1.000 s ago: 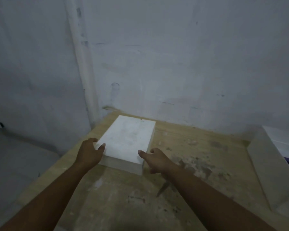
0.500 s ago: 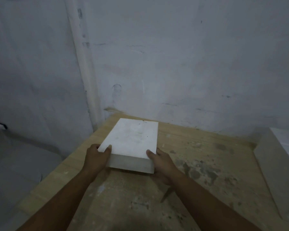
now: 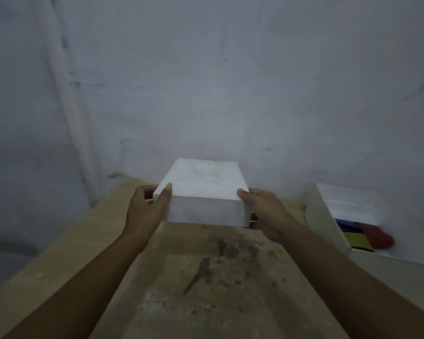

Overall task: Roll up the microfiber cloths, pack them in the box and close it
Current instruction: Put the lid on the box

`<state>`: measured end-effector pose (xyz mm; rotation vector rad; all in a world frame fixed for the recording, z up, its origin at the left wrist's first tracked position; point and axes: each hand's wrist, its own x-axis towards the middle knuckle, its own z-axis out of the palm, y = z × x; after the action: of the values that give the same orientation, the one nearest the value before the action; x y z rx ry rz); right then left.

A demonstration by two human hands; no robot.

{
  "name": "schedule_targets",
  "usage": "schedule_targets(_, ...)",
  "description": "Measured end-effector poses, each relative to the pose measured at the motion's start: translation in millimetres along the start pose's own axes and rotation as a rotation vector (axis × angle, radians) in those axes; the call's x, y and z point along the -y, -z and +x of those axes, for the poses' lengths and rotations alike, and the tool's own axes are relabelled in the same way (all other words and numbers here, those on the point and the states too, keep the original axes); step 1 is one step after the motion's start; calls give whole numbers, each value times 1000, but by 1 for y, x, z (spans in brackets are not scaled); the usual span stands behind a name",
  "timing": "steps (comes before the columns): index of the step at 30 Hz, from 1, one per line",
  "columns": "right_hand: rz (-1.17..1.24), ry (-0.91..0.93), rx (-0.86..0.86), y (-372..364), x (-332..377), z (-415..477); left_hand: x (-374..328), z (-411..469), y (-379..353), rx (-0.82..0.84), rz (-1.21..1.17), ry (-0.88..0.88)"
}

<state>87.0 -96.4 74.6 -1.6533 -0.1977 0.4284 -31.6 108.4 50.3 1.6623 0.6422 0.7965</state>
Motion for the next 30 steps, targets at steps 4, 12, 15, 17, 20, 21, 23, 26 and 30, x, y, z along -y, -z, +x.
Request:
schedule_targets(4, -4, 101, -63, 66, 24, -17, -33, -20, -45, 113, -128, 23)
schedule_targets(12, 16, 220, -273, 204, 32, -52, -78, -74, -159, 503, -316, 188)
schedule_targets(15, 37, 232, -380, 248, 17, -59, -84, -101, -196, 594, -309, 170)
schedule_targets(17, 47, 231, -424, 271, 5, -60, -85, -113, -217, 646, -245, 130)
schedule_targets(20, 1, 221, -458, 301, -8, -62, -88, -128, -242, 697, -205, 75)
schedule_targets(21, -12, 222, -460, 308, -11, -62, -88, -132, -248, 709, -203, 72)
schedule_targets(23, -49, 231, -438, 322, -19, -63, -87, -138, -261, 737, -190, 66)
schedule_targets(26, -77, 242, -395, 337, -37, -61, -81, -147, -275, 788, -110, 52)
schedule_targets(30, -96, 225, -452, 355, -56, -53, -76, -154, -292, 855, -41, 27)
